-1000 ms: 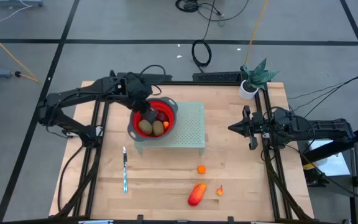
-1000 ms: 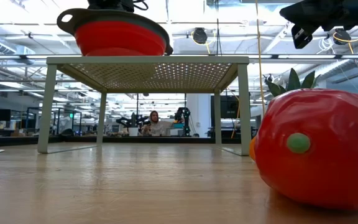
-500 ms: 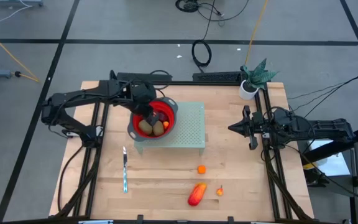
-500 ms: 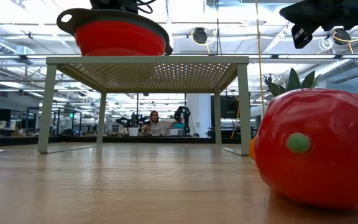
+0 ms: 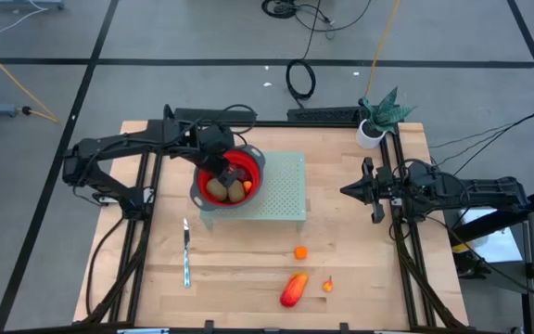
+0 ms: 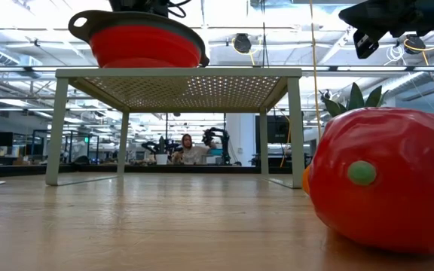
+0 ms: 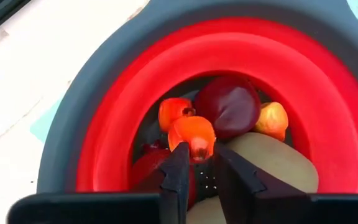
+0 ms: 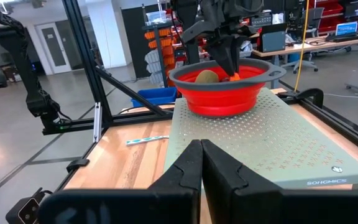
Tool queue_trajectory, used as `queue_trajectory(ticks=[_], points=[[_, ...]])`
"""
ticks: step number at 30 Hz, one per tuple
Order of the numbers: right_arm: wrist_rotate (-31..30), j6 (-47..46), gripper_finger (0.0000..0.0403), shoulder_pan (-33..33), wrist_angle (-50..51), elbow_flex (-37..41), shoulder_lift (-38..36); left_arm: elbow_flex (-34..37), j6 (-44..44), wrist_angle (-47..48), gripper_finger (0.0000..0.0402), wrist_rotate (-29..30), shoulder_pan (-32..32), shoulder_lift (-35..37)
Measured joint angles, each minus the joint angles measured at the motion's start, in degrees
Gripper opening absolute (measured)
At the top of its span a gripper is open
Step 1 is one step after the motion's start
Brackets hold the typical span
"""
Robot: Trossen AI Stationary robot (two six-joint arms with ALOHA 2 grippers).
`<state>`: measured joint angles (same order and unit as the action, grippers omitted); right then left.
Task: Pick & Place Fruit
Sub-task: Put the right peach into the strainer bowl on the shelf, then put the orange into the strainer bowl on the shelf
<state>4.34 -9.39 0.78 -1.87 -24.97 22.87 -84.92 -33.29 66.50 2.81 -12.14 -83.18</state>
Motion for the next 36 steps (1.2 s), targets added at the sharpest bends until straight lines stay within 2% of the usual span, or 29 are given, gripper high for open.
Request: queue_trajectory(ticks=[8,12,16,25,30,36], points=[[0.0,0.0,0.0000,0.0,0.0,0.0,0.0,0.0,0.0,0.0,0.0111,-1.9,-0.4,1.1],[0.0,0.0,0.0000,0.0,-0.3,0.0,0.0,0.0,0.1,0.1,0.0122,-4.9,-0.9,4.0],[0.0,-0.3,0.0000,0.0,-0.7,0.0,0.2,0.0,-0.5,0.2,0.0124,-5.0,-0.4,8.2],[0.1,-0.4,0.0000,0.0,-0.9,0.0,0.2,0.0,4.8,1.1,0.0100,6.5,3.7,17.5],[0.2,-0.4,0.0000,0.0,-0.9,0.0,0.2,0.0,5.4,1.7,0.0079,8.2,5.3,21.7],[0.2,-0.4,0.0000,0.0,-0.9,0.0,0.2,0.0,10.6,2.9,0.0047,10.8,7.1,24.4]])
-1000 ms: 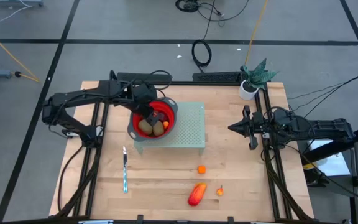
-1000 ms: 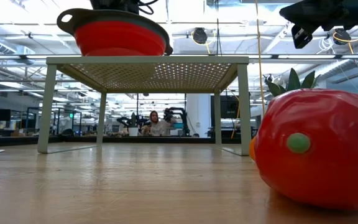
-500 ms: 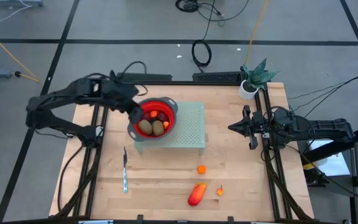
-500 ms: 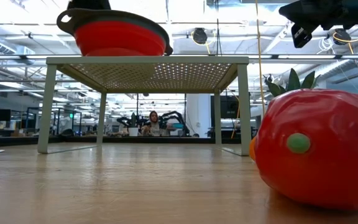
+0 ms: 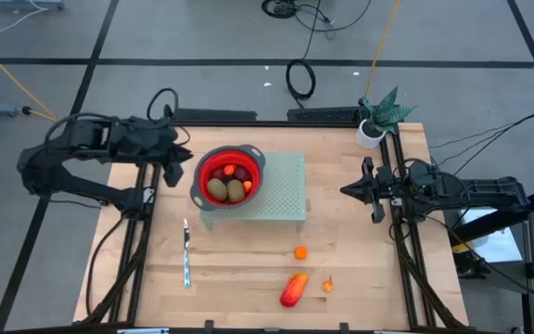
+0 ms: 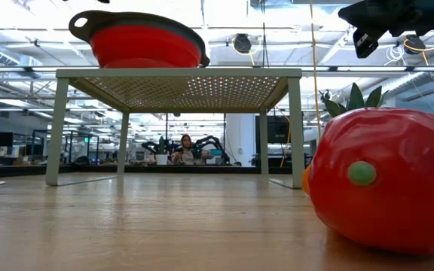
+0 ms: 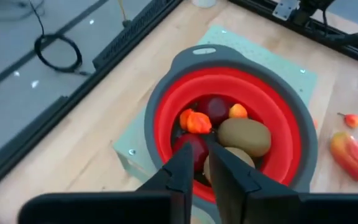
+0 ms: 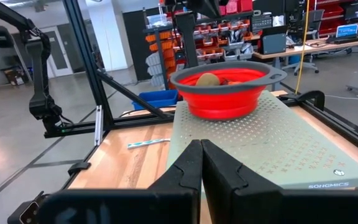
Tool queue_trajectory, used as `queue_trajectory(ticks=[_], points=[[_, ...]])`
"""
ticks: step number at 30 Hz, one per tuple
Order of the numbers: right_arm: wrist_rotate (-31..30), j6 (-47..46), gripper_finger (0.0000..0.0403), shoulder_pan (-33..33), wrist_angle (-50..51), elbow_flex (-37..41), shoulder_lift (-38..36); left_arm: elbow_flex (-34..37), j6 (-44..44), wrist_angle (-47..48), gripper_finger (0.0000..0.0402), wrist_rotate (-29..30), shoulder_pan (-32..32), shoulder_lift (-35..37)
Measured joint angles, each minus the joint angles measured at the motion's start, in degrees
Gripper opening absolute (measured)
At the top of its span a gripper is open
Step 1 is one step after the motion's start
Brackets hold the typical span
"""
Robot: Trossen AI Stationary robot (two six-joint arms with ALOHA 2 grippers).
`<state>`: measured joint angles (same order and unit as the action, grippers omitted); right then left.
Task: Pick & Place Fruit
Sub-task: Put the orange into the strainer bowl on the shelf
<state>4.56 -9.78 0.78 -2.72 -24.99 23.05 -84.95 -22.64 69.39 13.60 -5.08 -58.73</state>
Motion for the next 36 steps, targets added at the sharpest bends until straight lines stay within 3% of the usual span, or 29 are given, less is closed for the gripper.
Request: queue_trajectory(ticks=[7,16,26,36], points=[[0.0,0.0,0.0000,0.0,0.0,0.0,0.0,0.0,2.8,0.2,0.0003,1.3,1.2,0.7],[0.0,0.4,0.0000,0.0,0.0,0.0,0.1,3.4,5.7,0.3,0.0003,2.7,3.5,1.9],[0.2,2.1,0.0000,-2.1,-1.0,0.0,5.4,19.6,3.9,-11.7,0.0003,1.4,8.5,13.8],[0.1,3.6,0.0000,-5.3,-9.1,0.0,10.0,33.5,3.4,-22.3,0.0006,1.4,14.8,27.4]])
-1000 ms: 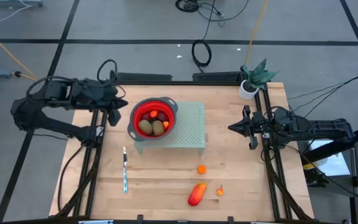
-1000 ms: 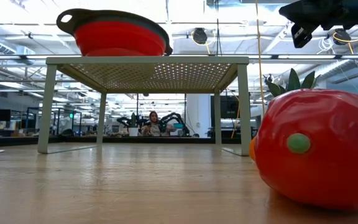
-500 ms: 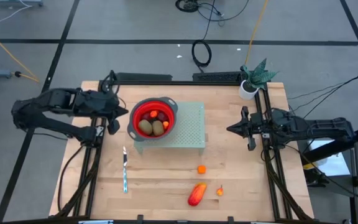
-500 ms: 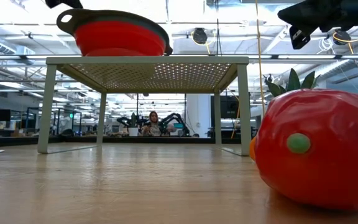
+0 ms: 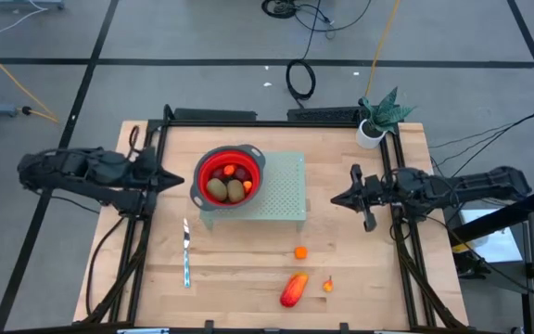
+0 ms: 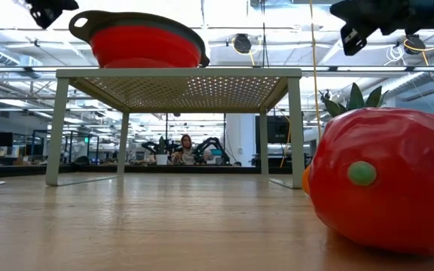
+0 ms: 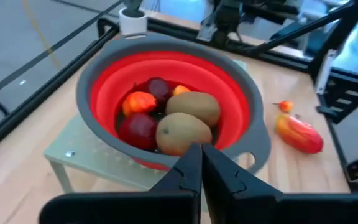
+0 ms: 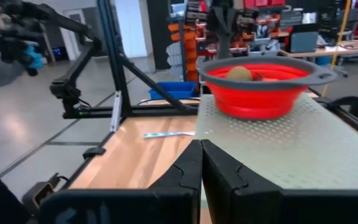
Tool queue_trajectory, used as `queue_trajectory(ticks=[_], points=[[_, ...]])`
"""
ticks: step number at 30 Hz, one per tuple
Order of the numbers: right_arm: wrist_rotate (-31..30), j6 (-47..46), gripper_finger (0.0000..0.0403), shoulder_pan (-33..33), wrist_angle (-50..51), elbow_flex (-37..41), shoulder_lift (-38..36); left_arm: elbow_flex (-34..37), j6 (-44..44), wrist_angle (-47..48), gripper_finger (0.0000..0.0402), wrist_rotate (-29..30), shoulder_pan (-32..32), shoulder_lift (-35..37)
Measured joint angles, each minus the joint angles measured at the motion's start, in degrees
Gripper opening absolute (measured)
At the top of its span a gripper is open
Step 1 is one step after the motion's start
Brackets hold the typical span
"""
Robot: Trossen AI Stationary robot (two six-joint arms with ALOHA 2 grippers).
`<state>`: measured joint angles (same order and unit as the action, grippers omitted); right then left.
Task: Pick & Place Fruit
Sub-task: Put the orange into the strainer bowl on the shelf
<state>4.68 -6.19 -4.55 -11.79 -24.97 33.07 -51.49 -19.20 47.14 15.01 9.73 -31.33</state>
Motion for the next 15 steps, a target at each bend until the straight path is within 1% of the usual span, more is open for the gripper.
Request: queue_trajectory(ticks=[4,7,11,15], points=[[-0.2,-0.2,0.0000,-2.0,-0.9,0.0,1.4,5.1,0.2,-2.8,0.0010,0.1,1.8,4.7],[-1.1,-0.2,0.0000,-3.6,-1.5,0.0,2.5,7.9,1.6,-5.6,0.0003,0.0,2.9,8.2],[-4.4,0.1,0.0000,-6.0,-5.0,-0.1,3.8,10.3,4.0,-8.3,0.0009,0.1,4.0,12.3],[-6.4,1.5,0.0000,-8.5,-3.6,-2.8,5.6,11.4,6.0,-8.5,0.0013,0.1,4.7,15.8]])
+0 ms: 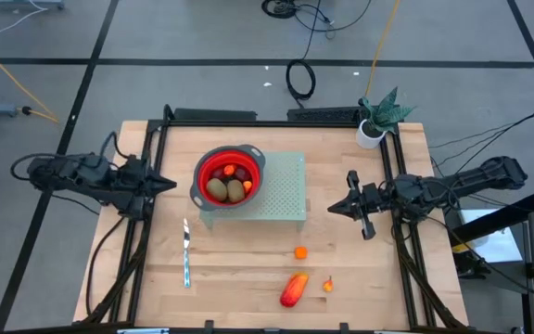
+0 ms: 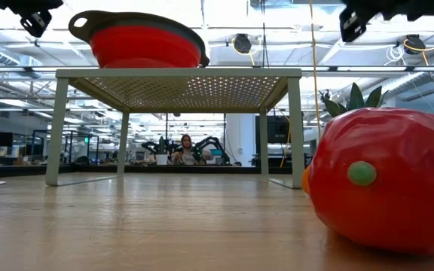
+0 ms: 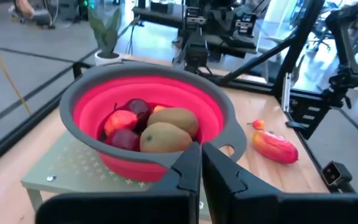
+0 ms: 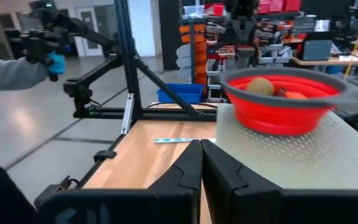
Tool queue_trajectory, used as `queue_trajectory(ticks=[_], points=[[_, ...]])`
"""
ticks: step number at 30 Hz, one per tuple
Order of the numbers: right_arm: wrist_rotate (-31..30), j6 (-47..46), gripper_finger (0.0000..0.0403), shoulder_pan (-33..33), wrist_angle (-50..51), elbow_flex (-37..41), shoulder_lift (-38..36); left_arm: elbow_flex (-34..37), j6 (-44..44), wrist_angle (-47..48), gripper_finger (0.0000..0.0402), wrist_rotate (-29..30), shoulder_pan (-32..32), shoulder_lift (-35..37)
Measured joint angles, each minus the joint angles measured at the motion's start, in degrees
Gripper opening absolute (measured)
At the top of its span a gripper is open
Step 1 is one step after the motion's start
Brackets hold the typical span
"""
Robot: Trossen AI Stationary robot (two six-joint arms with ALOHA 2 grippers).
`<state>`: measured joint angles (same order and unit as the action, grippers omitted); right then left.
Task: Pick & Place Fruit
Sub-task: Put the orange into the strainer bowl on the shelf
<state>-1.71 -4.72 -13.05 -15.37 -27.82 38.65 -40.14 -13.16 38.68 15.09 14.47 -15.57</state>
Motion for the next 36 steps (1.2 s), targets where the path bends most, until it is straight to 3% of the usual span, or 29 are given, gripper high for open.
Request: queue_trajectory(ticks=[14,26,31,36], points=[[-1.7,4.4,0.0000,-6.7,24.7,-22.7,15.0,9.1,0.9,-6.1,0.0012,0.0,0.3,9.7],[-1.5,10.2,0.0000,-11.9,52.6,-46.1,33.8,12.9,-2.2,-7.7,0.0015,-1.9,0.3,10.5],[-1.5,14.5,0.0000,-13.3,57.2,-50.2,39.7,12.9,-2.4,-7.4,0.0002,-2.2,0.3,10.5],[-1.5,20.1,0.0000,-14.6,61.4,-51.2,43.4,12.9,-2.3,-7.3,0.0014,-3.6,0.3,10.5]])
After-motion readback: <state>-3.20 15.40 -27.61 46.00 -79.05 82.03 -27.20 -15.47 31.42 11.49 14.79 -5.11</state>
